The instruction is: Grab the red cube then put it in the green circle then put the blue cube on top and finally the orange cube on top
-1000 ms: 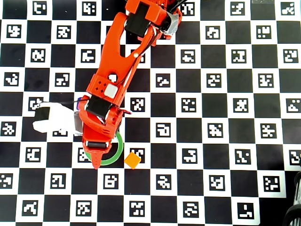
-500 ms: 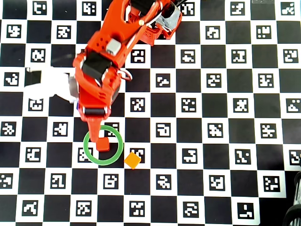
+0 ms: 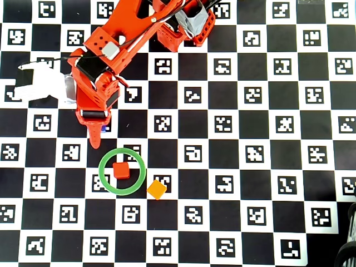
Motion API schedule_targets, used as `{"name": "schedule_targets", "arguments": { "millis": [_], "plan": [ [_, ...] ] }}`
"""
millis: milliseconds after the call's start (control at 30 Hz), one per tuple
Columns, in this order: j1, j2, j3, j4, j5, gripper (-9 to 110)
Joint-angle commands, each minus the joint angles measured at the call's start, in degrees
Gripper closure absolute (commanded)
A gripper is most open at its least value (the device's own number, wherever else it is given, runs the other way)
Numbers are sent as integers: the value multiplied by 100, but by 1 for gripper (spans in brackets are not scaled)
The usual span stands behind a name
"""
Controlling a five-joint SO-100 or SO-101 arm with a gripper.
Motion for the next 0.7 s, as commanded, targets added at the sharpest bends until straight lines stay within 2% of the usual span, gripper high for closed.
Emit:
{"name": "schedule_targets", "arguments": {
  "millis": [0,233,667],
  "plan": [
    [79,-18,185,-448,-9,55],
    [-79,-422,562,-1134,167,55],
    [-167,-914,466,-1652,334,55]
  ]
}}
